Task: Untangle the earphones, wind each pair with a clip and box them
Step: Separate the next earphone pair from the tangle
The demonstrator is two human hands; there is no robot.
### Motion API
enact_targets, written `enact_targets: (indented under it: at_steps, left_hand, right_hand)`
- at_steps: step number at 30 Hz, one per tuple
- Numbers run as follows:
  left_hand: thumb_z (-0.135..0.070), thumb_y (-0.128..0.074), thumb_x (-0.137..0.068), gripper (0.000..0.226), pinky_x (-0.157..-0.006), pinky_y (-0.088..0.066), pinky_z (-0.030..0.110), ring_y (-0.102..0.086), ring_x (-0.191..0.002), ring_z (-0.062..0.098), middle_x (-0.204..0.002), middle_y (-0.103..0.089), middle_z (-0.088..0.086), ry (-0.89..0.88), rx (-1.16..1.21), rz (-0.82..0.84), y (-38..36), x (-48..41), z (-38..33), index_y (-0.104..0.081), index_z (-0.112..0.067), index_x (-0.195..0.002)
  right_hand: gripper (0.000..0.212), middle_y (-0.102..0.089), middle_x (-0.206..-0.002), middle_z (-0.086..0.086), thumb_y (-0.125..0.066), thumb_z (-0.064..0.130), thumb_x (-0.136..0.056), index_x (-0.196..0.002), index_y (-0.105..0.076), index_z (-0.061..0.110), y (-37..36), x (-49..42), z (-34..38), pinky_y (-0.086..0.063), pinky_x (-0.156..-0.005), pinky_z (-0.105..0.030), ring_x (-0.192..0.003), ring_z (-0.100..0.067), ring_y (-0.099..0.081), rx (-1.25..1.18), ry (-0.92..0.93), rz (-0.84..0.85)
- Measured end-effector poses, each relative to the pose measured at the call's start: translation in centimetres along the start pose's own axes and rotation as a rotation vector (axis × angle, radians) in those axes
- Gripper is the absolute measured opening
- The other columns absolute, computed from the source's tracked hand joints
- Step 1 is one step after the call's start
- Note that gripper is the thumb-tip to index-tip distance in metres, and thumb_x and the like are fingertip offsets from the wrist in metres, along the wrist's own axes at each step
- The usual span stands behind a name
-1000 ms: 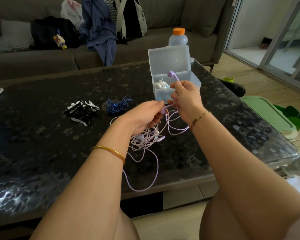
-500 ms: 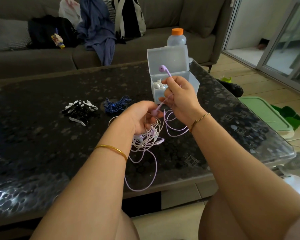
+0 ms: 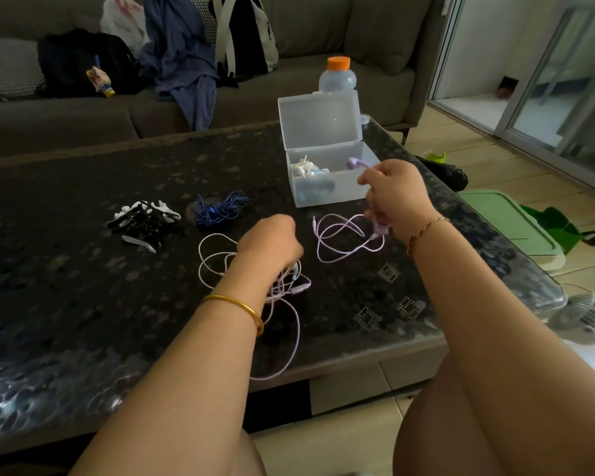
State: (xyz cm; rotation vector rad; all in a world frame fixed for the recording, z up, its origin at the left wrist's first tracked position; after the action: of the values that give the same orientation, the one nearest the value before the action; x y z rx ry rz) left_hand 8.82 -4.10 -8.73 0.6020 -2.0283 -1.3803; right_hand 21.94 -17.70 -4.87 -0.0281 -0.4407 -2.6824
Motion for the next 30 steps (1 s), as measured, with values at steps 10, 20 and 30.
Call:
enact_targets:
  at_steps: [10, 20, 30]
  left_hand:
    - [-0.047, -0.058, -0.085, 0.061, -0.103, -0.033, 0.047, -0.029, -0.13, 0.036, -0.142, -0.027, 0.016, 0.016, -0.066, -0.136, 0.9, -0.4, -2.3, -0.035, -0.023, -0.135]
    - [-0.024, -0.061, -0.092, 0.025, -0.101, -0.035, 0.043, -0.038, -0.123, 0.03, -0.127, -0.048, 0.008, -0.227, -0.261, -0.143, -1.3, -2.4, -5.8, -0.064, -0.022, -0.116]
    - [-0.025, -0.059, -0.092, 0.007, -0.09, -0.03, 0.032, -0.054, -0.096, 0.014, -0.096, -0.064, -0.006, -0.454, 0.202, -0.54, 6.1, -0.2, -6.6, -0.065, -0.023, -0.095]
  right_hand:
    - [0.02, -0.054, -0.082, -0.009, -0.062, 0.026, -0.091, -0.096, -0.064, 0.006, 3.4, -1.5, -2.5, -0.049, -0.075, -0.037, -0.082, -0.027, -0.057, 0.714, -0.015, -0.077]
    - [0.027, -0.058, -0.115, -0.01, -0.058, 0.029, -0.091, -0.114, -0.061, 0.014, 2.6, -1.8, -4.8, -0.038, -0.102, -0.049, -0.116, -0.033, -0.049, 0.966, -0.061, -0.005]
    - [0.036, -0.057, -0.121, 0.001, -0.054, 0.005, -0.089, -0.124, -0.057, 0.016, 0.1, -0.7, 1.8, -0.043, -0.093, -0.023, -0.108, -0.01, -0.052, 0.388, 0.369, -0.014]
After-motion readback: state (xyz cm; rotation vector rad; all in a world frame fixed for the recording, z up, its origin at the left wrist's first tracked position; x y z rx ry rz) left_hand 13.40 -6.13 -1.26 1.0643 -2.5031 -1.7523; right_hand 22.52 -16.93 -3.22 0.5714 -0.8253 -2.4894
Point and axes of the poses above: each hand's wrist, its own x-axis away from the middle knuckle, its own y-axis out of the back of the hand, z = x × y, the point moved 10 cm from there along -x, towards the middle knuckle
